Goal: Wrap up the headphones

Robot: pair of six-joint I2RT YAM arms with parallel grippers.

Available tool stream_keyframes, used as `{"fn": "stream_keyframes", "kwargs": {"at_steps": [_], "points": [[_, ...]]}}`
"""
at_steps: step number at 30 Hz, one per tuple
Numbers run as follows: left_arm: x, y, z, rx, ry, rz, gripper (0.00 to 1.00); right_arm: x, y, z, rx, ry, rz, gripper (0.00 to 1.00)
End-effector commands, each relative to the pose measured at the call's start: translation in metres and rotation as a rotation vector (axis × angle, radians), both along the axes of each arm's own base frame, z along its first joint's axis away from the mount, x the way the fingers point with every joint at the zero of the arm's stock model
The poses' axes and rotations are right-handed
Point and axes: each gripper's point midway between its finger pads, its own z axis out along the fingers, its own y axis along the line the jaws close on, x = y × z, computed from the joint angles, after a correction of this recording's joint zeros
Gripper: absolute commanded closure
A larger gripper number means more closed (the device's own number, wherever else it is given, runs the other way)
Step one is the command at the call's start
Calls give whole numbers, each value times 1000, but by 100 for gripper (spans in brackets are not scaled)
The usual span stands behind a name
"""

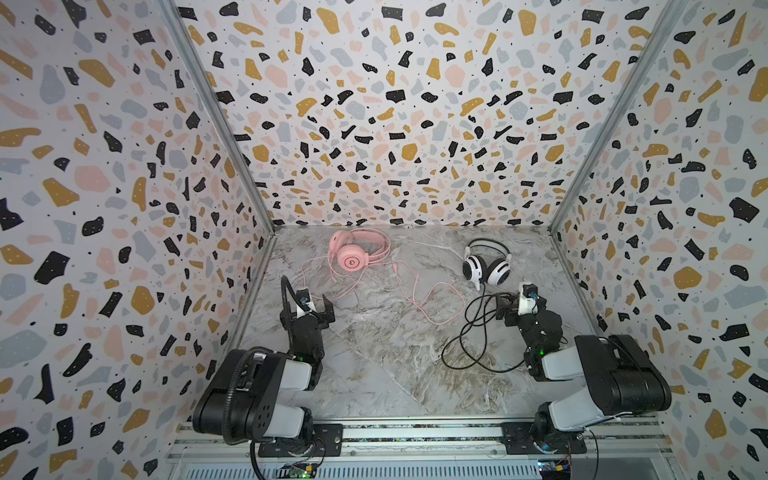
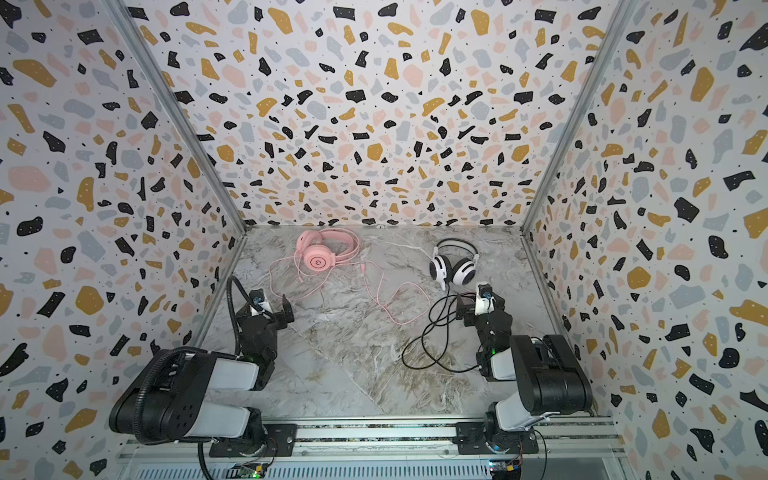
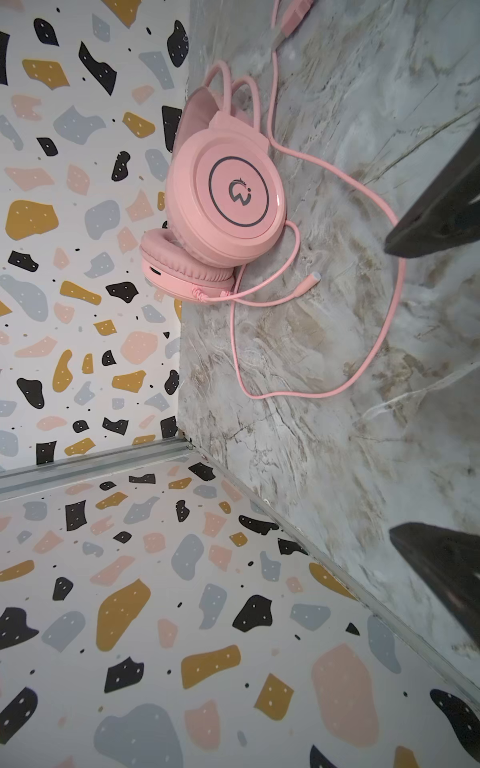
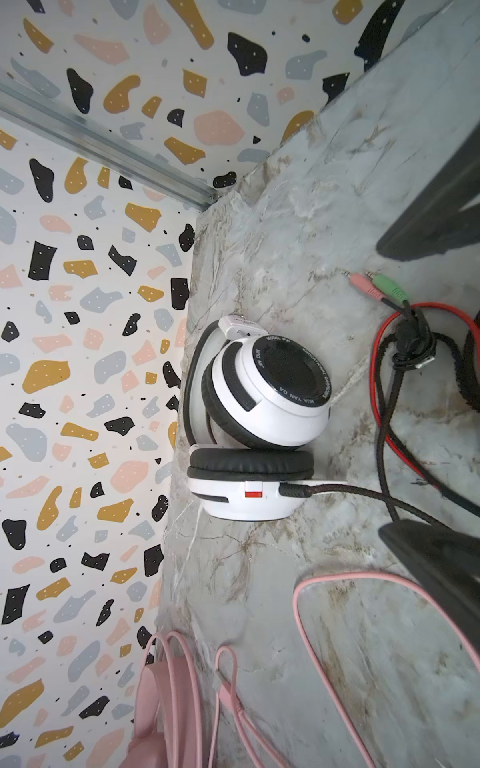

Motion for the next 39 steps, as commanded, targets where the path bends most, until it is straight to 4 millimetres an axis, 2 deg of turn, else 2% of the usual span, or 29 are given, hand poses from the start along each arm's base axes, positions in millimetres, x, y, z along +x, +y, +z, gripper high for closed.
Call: {"fn": "stream_keyframes", "kwargs": {"at_steps": [1,39], "points": [[5,0,18,0,-61,0,0,2,1,8,1,-24,2,1],[5,0,18,0,-61,-1,0,-1,3,8,-22,-35,-24,1]]}}
